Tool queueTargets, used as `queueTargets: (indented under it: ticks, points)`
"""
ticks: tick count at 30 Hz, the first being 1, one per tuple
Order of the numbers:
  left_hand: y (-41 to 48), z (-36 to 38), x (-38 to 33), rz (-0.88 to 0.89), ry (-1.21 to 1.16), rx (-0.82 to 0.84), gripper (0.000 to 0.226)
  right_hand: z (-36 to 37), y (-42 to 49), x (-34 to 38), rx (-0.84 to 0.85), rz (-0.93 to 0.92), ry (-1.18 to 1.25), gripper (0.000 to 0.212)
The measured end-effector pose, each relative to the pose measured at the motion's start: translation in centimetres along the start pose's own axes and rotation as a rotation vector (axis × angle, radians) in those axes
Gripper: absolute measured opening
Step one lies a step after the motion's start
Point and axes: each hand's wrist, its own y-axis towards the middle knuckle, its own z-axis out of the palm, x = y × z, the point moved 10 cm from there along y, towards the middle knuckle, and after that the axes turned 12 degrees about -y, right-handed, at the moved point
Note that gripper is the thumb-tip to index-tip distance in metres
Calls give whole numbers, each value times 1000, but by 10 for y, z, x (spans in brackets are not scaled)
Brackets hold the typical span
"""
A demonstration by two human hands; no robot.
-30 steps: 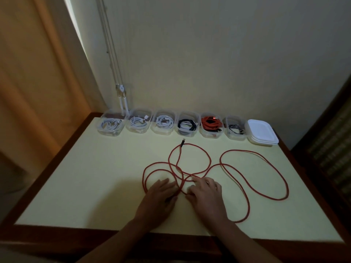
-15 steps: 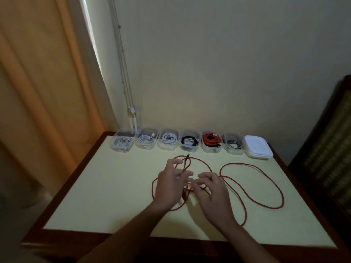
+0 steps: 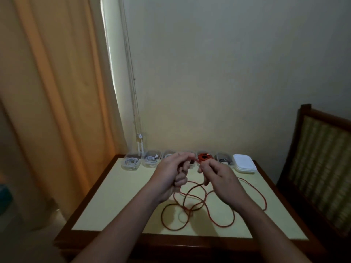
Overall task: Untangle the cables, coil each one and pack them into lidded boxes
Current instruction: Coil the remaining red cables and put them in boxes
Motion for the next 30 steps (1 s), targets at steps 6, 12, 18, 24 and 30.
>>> queueTargets:
  ticks: [6, 12, 18, 24, 30]
  points:
    - [-32, 42, -43, -50, -237, 80, 17, -53, -8, 50, -127, -33, 42, 34]
    - [-43, 25, -106, 44, -616, -73, 25, -69, -28, 45, -132, 46, 224, 36]
    - [-60, -11, -137, 280, -590, -293, 29, -79, -41, 35, -212, 20, 4, 15]
    - [-61, 31, -122, 413, 227, -200, 33, -57, -46, 85, -200, -351, -706, 45]
    - [-74, 73, -75, 275, 539, 52, 34, -78, -48, 123, -372, -464, -658, 40]
